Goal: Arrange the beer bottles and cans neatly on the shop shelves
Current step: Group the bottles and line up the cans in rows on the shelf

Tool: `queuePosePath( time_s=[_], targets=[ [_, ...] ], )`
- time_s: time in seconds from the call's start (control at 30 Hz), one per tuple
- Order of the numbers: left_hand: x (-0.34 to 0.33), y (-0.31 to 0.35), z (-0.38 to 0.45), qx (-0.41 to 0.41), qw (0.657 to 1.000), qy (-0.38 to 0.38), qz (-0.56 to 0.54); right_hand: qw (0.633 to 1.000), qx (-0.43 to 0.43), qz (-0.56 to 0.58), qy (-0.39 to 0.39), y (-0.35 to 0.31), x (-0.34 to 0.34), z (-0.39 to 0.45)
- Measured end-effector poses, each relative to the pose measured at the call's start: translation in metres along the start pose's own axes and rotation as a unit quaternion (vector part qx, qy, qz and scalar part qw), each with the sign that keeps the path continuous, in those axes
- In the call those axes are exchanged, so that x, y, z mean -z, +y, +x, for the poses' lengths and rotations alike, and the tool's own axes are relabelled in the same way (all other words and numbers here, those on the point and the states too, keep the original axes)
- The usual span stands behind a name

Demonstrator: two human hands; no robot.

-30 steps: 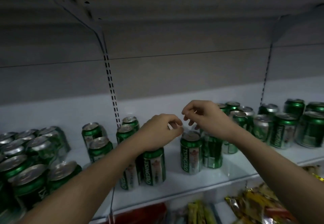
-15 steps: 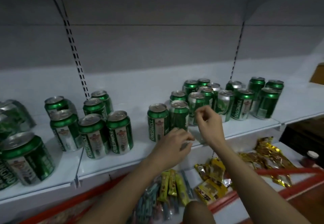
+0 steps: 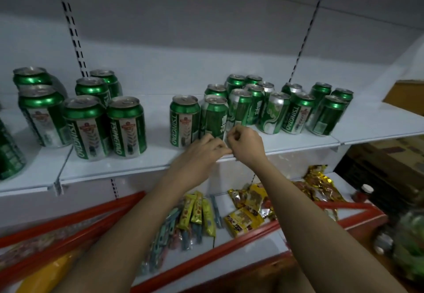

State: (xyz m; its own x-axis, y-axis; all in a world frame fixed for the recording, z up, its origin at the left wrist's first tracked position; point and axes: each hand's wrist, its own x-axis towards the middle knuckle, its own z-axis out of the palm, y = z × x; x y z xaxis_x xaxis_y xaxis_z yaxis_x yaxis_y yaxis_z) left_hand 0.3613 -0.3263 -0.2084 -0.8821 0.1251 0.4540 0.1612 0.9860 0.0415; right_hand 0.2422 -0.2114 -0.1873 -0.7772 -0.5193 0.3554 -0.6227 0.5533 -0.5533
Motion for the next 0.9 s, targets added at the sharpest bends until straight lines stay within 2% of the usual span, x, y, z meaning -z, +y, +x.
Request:
queuePosePath(
  time_s=[0.27,0.47,0.57,0.7,0.8,0.9],
  targets=[
    [-0.002,0.012,-0.004,0.040,0.999,0.014,-0.015,1.000,0.017,0.007,0.023,0.009,-0.007,-0.006],
    [-0.002,0.018,-0.012,0.053,0.998,0.017,-0.009,0.993,0.022,0.102,0.052,0.016,0.000,-0.005],
    [0.010,0.025,-0.011,0.020,0.997,0.069,-0.039,0.983,0.010,0.165,0.080,0.022,-0.002,-0.002],
    [0.049,0.037,0.038,-0.038,0.987,0.158,-0.022,0.951,-0.066,0.268,0.141,0.017,0.002,0.010],
    [0.067,0.032,0.089,0.076,0.986,0.146,-0.010,0.950,-0.076,0.267,0.146,0.009,0.003,0.018],
    [0.068,0.021,0.127,0.184,0.981,0.060,-0.005,0.963,-0.083,0.226,0.121,0.009,0.000,0.024]
  ],
)
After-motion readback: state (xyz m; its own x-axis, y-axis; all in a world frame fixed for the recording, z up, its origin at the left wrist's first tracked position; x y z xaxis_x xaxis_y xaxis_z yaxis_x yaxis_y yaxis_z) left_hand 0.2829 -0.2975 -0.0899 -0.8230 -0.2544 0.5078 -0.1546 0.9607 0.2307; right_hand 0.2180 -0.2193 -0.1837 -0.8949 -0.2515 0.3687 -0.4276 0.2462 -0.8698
